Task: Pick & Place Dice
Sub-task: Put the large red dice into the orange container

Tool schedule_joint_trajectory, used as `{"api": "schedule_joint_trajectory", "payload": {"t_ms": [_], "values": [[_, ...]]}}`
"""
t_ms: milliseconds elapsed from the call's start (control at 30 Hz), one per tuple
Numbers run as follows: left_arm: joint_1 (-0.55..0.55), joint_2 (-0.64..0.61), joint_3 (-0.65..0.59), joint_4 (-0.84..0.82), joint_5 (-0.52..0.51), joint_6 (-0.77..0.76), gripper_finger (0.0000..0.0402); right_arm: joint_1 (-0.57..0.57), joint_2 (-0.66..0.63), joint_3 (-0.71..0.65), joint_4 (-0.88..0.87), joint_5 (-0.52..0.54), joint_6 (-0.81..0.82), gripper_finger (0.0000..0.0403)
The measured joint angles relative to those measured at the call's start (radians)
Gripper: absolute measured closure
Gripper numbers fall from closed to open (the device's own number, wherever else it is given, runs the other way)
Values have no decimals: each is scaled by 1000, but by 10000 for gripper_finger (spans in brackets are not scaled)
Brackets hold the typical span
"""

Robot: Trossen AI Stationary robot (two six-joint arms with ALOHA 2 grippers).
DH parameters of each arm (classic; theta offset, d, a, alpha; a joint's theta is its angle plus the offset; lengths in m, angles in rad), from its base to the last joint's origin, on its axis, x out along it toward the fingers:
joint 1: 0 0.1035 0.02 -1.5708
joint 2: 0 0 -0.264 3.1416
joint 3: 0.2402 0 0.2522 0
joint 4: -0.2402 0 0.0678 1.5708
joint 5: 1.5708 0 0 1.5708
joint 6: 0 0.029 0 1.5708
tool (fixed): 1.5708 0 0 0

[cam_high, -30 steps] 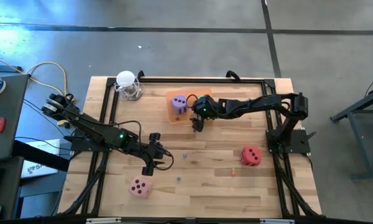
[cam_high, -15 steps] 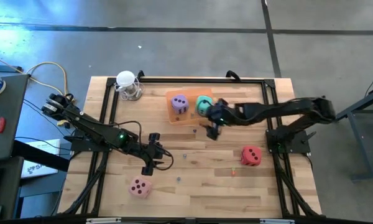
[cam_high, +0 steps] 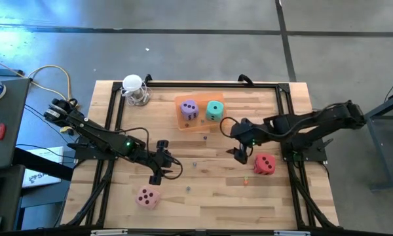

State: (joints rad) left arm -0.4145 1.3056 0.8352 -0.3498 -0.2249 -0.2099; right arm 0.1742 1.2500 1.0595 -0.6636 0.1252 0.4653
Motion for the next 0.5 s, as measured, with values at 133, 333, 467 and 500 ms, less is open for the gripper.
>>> {"api": "schedule_joint_trajectory", "payload": {"t_ms": [133,333,467,500], "values": [[0,0,0,0,0,0,201,22,23,0,53,-4,-50,77],[0,0,0,0,0,0,201,27,82,1,80,0,-69,68],[0,0,0,-1,0,1,201,27,119,0,81,7,-47,43],[0,0,0,-1,0,1,201,27,121,0,81,7,-51,38]]}}
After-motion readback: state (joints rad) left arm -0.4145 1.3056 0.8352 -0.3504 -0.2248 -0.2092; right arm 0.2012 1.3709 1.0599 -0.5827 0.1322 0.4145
